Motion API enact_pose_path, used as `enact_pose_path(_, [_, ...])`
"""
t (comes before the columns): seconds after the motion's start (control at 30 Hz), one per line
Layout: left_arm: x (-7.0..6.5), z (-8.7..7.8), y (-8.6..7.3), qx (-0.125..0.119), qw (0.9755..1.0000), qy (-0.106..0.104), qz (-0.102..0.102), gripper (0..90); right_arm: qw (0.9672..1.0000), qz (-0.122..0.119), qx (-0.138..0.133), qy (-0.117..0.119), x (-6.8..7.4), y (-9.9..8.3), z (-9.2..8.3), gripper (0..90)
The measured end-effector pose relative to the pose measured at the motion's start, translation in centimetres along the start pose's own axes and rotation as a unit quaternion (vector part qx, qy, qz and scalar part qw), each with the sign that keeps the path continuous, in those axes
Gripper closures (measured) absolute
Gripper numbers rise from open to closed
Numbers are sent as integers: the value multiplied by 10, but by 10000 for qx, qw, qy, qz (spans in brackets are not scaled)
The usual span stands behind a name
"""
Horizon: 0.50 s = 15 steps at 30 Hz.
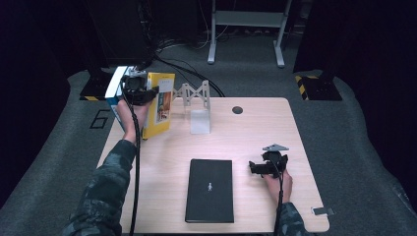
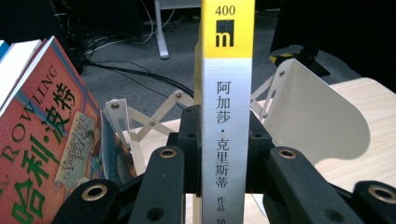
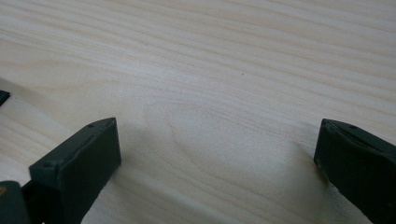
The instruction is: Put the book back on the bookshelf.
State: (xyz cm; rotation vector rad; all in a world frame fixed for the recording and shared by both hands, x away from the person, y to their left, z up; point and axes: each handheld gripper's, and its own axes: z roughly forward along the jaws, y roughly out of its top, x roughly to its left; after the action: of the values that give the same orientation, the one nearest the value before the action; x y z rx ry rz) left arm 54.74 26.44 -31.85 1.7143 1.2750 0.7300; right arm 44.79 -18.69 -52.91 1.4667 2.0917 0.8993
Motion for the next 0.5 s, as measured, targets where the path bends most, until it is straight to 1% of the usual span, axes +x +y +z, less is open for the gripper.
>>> enact_pose_path(0.1, [1, 5, -1, -136, 9999, 80, -61, 748, 10000, -8, -6, 1, 0, 0, 0, 2])
enact_pose_path(0.13, [2, 5, 0, -55, 9999, 95, -22, 748, 10000, -12, -7, 1, 0, 0, 0, 3])
enact_pose_path(0.2, [4, 8, -1, -123, 9998, 129, -71, 748, 10000, -8, -13, 9, 0, 0, 0, 4])
enact_pose_path(0.27, [5, 9, -2, -133, 9998, 147, -61, 748, 10000, -8, -10, 6, 0, 0, 0, 4])
enact_pose_path(0.33, [5, 13, -2, -199, 9996, 192, -62, 748, 10000, -9, -9, 10, 0, 0, 0, 4])
enact_pose_path(0.4, [6, 18, -1, -94, 9997, 242, -14, 748, 10000, -7, -6, 10, 0, 0, 0, 4])
enact_pose_path(0.43, [6, 21, -1, -153, 9995, 283, -6, 749, 10000, -15, 5, 14, 0, 0, 0, 4])
enact_pose_path(0.47, [7, 22, 0, -63, 9996, 278, 12, 749, 10000, -14, -3, 15, 0, 0, 0, 4])
enact_pose_path(0.5, [7, 22, 0, -63, 9996, 278, 12, 749, 10000, -14, -3, 15, 0, 0, 0, 4])
